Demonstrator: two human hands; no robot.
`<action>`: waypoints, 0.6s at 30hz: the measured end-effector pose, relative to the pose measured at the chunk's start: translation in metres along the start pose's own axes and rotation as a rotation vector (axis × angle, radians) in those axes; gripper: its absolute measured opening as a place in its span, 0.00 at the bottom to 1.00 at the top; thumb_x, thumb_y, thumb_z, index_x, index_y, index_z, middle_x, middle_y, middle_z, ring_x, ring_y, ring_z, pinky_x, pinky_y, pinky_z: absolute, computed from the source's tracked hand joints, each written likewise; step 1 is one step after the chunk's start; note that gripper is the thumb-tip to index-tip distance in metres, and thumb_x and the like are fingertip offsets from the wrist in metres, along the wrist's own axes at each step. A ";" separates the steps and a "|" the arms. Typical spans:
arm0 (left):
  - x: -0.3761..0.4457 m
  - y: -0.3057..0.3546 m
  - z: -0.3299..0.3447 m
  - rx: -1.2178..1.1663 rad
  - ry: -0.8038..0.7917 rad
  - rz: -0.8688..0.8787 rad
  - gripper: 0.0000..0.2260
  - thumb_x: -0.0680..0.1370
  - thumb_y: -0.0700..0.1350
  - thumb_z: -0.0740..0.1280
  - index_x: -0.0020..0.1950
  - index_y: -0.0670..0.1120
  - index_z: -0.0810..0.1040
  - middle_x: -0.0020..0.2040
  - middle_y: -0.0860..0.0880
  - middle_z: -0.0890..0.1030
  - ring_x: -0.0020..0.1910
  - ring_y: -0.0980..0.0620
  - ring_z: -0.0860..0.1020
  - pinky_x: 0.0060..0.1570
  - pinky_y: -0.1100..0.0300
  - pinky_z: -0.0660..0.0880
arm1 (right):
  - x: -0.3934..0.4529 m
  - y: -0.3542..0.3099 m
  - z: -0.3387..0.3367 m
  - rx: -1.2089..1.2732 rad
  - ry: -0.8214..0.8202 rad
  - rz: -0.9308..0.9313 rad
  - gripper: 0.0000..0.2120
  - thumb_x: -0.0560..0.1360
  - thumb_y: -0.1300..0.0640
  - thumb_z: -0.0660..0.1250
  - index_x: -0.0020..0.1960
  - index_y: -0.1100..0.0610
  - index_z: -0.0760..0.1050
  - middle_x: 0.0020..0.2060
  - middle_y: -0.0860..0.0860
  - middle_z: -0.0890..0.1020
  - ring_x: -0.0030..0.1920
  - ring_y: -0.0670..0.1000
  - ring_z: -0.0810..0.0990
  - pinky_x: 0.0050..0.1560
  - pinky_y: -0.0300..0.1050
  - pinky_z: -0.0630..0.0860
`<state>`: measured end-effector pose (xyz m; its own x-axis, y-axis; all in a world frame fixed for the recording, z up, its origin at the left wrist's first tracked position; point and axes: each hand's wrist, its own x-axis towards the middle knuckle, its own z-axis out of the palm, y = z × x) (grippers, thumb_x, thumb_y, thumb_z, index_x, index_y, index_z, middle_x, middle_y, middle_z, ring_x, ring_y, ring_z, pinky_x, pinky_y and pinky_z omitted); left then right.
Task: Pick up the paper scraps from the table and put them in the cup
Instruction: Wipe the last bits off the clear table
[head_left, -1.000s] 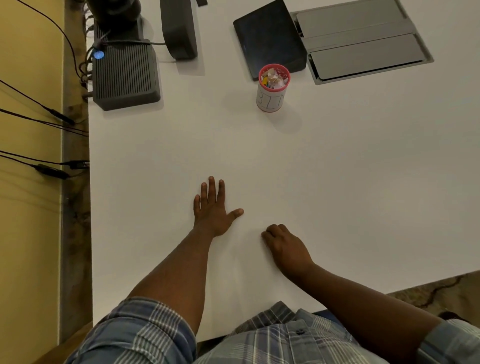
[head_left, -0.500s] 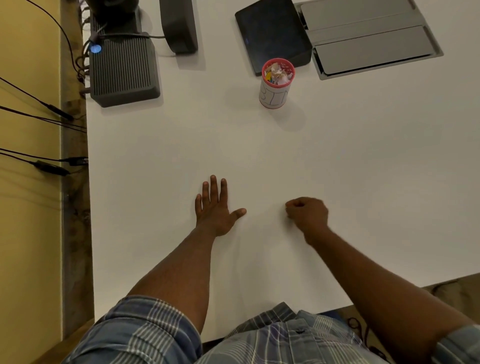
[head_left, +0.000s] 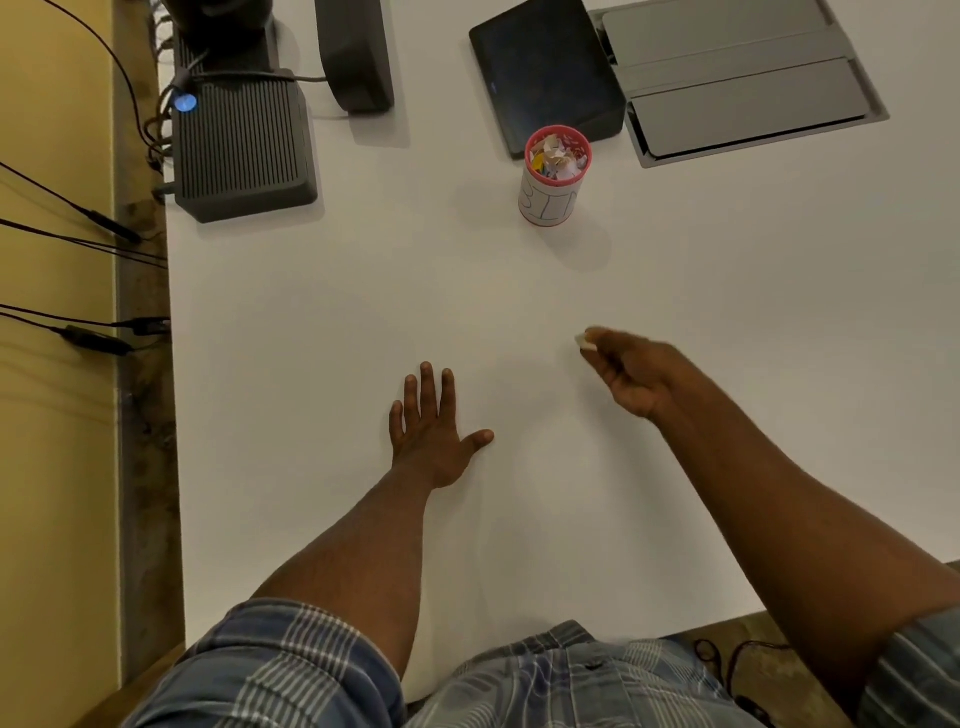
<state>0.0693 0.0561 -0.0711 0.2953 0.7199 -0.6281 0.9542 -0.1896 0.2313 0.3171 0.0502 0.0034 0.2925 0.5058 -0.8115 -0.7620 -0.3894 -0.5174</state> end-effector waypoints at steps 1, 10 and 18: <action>0.000 0.000 -0.001 0.000 -0.002 0.000 0.43 0.74 0.69 0.54 0.73 0.55 0.27 0.72 0.52 0.24 0.73 0.49 0.27 0.72 0.48 0.34 | 0.003 -0.009 0.010 -0.002 -0.020 -0.027 0.08 0.75 0.72 0.63 0.39 0.66 0.75 0.26 0.54 0.83 0.29 0.47 0.83 0.36 0.36 0.81; 0.006 -0.002 -0.003 0.007 -0.018 0.000 0.44 0.73 0.71 0.54 0.72 0.57 0.26 0.70 0.53 0.21 0.71 0.50 0.25 0.72 0.46 0.32 | 0.029 -0.105 0.100 -0.176 -0.012 -0.312 0.07 0.71 0.68 0.70 0.48 0.63 0.77 0.48 0.59 0.82 0.47 0.52 0.84 0.42 0.39 0.82; 0.006 -0.003 -0.001 -0.010 0.004 0.008 0.43 0.73 0.70 0.55 0.72 0.58 0.26 0.71 0.53 0.22 0.71 0.51 0.24 0.72 0.47 0.32 | 0.085 -0.133 0.143 -0.904 0.178 -0.654 0.06 0.72 0.57 0.69 0.48 0.55 0.79 0.46 0.51 0.82 0.45 0.49 0.81 0.55 0.45 0.80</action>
<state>0.0682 0.0620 -0.0746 0.3029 0.7213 -0.6229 0.9513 -0.1892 0.2435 0.3604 0.2555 0.0416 0.6150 0.7280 -0.3029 0.2442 -0.5411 -0.8047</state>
